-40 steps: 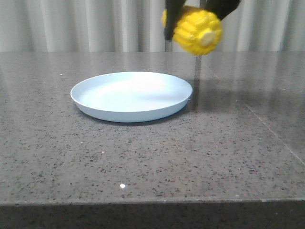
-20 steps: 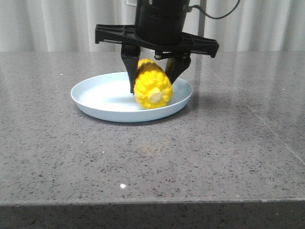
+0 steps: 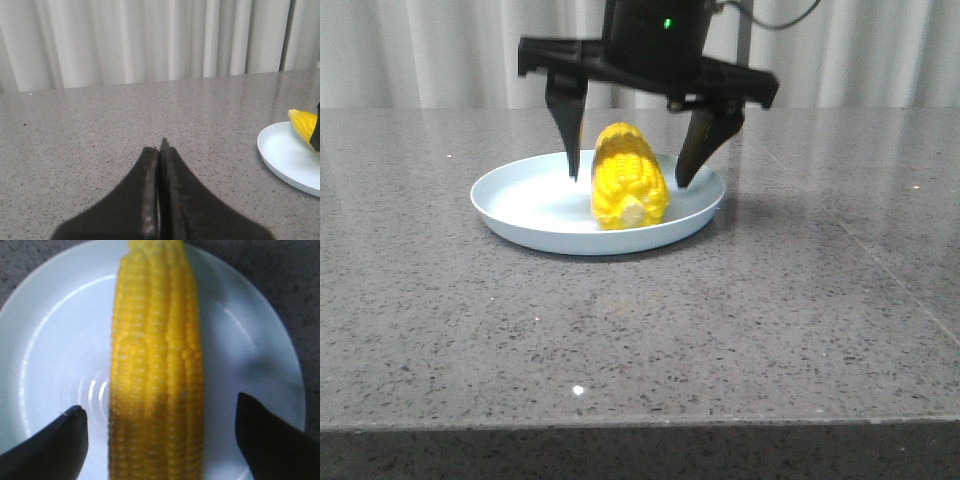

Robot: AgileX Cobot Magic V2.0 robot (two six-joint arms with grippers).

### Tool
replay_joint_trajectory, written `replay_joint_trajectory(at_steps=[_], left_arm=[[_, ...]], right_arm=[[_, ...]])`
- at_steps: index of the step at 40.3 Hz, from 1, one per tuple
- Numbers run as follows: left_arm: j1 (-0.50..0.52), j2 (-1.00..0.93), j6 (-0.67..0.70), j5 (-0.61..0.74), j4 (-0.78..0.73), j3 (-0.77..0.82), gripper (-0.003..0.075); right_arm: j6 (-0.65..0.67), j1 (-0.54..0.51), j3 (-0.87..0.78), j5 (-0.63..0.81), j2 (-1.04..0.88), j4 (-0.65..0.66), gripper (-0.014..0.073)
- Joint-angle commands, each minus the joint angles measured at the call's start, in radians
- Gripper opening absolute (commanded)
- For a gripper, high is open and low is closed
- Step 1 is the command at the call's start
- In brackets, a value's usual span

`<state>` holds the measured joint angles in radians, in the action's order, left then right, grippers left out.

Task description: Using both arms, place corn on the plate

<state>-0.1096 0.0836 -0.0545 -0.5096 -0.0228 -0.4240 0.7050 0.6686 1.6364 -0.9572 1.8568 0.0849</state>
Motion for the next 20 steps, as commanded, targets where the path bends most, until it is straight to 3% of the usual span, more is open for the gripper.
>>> replay_joint_trajectory(at_steps=[1,7,10,20], left_arm=[[-0.007,0.011,0.003,0.081,0.002,-0.026,-0.002],[-0.007,0.011,0.003,0.081,0.002,-0.026,-0.002],[-0.007,0.011,0.003,0.081,0.002,-0.026,-0.002],[-0.007,0.011,0.003,0.081,0.002,-0.026,-0.002]], right_arm=[[-0.001,-0.019,0.036,0.049,-0.116,0.039,0.0634],[-0.042,-0.084,0.036,0.055,-0.182,0.035,0.0627],[-0.098,-0.133,0.036,0.035,-0.208,0.018,0.0566],[-0.274,-0.349,0.033,-0.054,-0.277,-0.048,0.0122]])
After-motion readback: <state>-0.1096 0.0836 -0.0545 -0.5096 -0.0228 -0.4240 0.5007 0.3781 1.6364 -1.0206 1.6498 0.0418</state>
